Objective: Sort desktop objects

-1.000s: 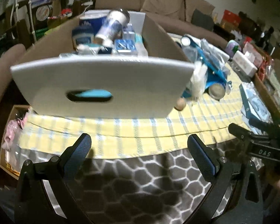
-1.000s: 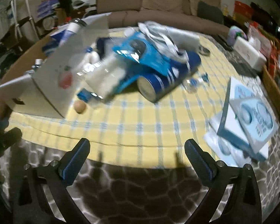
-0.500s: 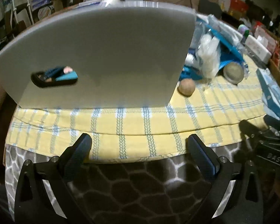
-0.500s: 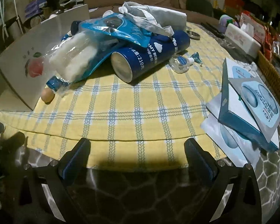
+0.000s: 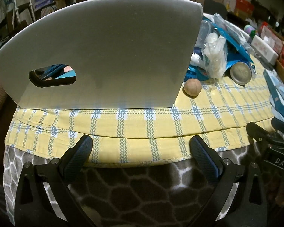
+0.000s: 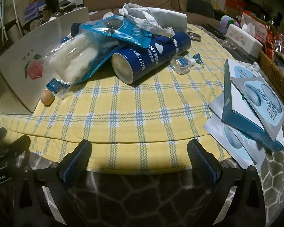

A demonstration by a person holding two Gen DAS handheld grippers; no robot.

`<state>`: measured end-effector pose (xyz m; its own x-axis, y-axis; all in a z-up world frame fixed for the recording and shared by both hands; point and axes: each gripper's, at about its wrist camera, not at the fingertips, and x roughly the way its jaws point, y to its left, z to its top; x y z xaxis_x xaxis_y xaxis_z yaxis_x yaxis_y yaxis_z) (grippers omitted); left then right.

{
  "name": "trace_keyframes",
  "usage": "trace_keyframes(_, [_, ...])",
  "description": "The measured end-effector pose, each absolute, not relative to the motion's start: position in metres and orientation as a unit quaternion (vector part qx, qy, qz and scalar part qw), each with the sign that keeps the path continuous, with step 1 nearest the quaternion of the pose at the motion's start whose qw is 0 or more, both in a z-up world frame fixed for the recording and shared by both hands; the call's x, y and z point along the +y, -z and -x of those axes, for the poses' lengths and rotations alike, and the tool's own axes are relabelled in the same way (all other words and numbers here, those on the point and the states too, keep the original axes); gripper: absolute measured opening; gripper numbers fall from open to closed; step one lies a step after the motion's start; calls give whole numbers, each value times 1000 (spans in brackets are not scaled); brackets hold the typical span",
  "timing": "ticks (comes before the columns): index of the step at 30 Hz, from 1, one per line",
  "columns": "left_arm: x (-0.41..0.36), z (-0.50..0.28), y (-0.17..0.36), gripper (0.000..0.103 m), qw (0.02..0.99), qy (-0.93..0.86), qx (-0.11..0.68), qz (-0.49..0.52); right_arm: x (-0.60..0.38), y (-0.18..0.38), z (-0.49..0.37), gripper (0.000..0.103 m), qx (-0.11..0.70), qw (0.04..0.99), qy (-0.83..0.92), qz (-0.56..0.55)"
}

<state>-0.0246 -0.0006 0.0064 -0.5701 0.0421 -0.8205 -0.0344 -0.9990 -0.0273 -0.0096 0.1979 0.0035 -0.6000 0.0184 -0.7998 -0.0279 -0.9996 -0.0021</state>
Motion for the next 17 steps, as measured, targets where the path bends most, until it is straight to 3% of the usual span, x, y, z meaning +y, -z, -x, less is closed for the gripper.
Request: trace_keyframes(17, [-1,28,-6,103,21,-886,-3,463,199,-3,10,103,6,13,-894,447])
